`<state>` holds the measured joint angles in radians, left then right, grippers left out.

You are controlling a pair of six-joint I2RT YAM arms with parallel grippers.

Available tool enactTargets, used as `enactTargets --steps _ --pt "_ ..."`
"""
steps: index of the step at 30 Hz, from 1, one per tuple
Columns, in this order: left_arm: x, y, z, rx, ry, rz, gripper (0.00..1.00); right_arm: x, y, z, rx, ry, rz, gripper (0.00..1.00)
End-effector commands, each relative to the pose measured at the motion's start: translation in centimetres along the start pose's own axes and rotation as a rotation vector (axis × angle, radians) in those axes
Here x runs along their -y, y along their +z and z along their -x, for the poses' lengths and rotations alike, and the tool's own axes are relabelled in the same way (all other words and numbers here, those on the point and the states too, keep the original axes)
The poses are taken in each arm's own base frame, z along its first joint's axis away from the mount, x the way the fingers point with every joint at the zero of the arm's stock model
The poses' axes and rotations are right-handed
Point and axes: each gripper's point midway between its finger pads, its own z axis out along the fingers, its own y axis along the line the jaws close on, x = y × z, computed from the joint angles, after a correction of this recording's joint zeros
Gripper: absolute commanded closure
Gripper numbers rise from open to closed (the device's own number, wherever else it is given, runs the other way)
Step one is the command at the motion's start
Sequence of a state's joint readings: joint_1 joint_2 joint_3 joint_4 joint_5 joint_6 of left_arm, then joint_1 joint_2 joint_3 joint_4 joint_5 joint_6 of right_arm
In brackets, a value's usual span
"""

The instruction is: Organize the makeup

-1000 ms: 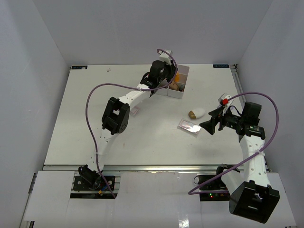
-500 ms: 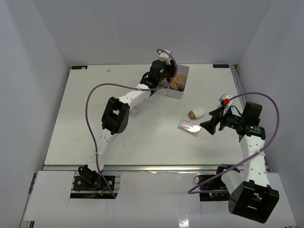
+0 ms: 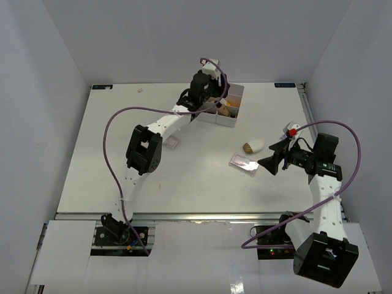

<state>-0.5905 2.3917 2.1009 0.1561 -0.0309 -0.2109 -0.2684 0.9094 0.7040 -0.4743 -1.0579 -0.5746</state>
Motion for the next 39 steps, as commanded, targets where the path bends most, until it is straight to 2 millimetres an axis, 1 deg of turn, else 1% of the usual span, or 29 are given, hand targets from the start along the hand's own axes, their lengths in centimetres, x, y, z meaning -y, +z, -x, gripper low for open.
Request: enactTargets --steps 1,2,3,4,5,6,7,8,9,10,13,15,17,18,19,20,22,23,25,29,30,32,35,37,39 --pt "2.4 -7.9 11.8 0.118 -0.003 -0.08 0.12 -1.4 0.0 0.4 0.031 -0.049 0.074 0.06" --pt "2.4 -10.1 13.2 0.13 -0.018 -0.094 0.11 -1.6 0.0 0.2 0.031 -0.053 0.086 0.06" --pt "2.2 -11.9 12.7 0.105 -0.034 -0.105 0.1 -1.7 0.0 0.2 0.032 -0.059 0.097 0.06" --pt "1.5 -13.3 9.6 0.034 -0.053 -0.106 0.1 -1.9 0.1 0.3 0.03 -0.064 0.106 0.06" --pt "1.1 -15.3 9.8 0.031 -0.073 -0.106 0.09 -2.0 0.3 0.1 0.022 -0.06 0.118 0.06" --pt "0.7 -18.0 10.9 0.046 -0.098 -0.109 0.08 -2.1 0.7 0.1 0.007 -0.056 0.136 0.06" --pt "-0.3 -20.1 7.6 -0.026 -0.124 -0.105 0.07 -2.1 1.0 0.3 -0.02 -0.073 0.139 0.06" --pt "-1.4 -22.2 5.9 -0.066 -0.148 -0.093 0.06 -2.1 1.5 0.4 -0.057 -0.083 0.139 0.06" --pt "-2.6 -24.2 5.0 -0.087 -0.169 -0.074 0.05 -2.0 2.1 0.3 -0.101 -0.09 0.136 0.06" --pt "-2.6 -26.6 5.9 -0.073 -0.179 -0.075 0.02 -3.0 3.3 0.6 -0.128 -0.1 0.164 0.06" --pt "-3.9 -31.7 3.4 -0.129 -0.195 -0.046 0.02 -4.0 6.1 2.1 -0.199 -0.162 0.16 0.06" --pt "-4.5 -34.0 1.1 -0.165 -0.194 -0.02 0.02 -3.3 7.8 3.5 -0.23 -0.174 0.133 0.05" --pt "-4.4 -36.3 0.1 -0.166 -0.155 -0.028 0.02 -2.1 9.8 4.4 -0.285 -0.163 0.071 0.05" --pt "-4.2 -37.0 0.2 -0.154 -0.132 -0.036 0.02 -1.3 10.6 4.6 -0.309 -0.15 0.034 0.05" --pt "-4.1 -37.7 0.0 -0.152 -0.115 -0.04 0.02 -0.1 11.2 4.5 -0.336 -0.127 -0.019 0.04" --pt "-4.1 -38.3 -0.9 -0.162 -0.101 -0.045 0.02 1.5 11.7 4.4 -0.367 -0.097 -0.087 0.03" --pt "-3.8 -39.1 -1.1 -0.143 -0.084 -0.057 0.02 3.9 12.0 3.7 -0.411 -0.031 -0.195 0.02" --pt "-3.8 -39.4 -1.3 -0.13 -0.079 -0.061 0.02 4.6 12.1 3.2 -0.425 -0.007 -0.216 0.02" --pt "-3.8 -39.8 -1.5 -0.117 -0.08 -0.06 0.02 5.2 12.0 2.8 -0.434 -0.018 -0.229 0.03" --pt "-3.4 -40.0 -1.2 -0.112 -0.086 -0.075 0.02 7.7 10.4 2.6 -0.444 -0.003 -0.312 0.08" --pt "-3.3 -40.1 -1.2 -0.111 -0.087 -0.079 0.02 8.6 9.8 2.5 -0.442 0.021 -0.335 0.09" --pt "-3.1 -40.2 -1.3 -0.117 -0.093 -0.091 0.02 11.1 8.1 2.2 -0.438 0.099 -0.398 0.08" --pt "-2.7 -40.3 -1.2 -0.117 -0.096 -0.112 0.02 12.0 7.5 1.5 -0.447 0.15 -0.407 0.08" --pt "-2.5 -40.4 -1.0 -0.111 -0.095 -0.119 0.02 12.0 7.6 1.0 -0.456 0.156 -0.392 0.08" --pt "-2.4 -40.5 -0.7 -0.104 -0.091 -0.122 0.02 12.0 8.1 0.5 -0.47 0.177 -0.368 0.08"
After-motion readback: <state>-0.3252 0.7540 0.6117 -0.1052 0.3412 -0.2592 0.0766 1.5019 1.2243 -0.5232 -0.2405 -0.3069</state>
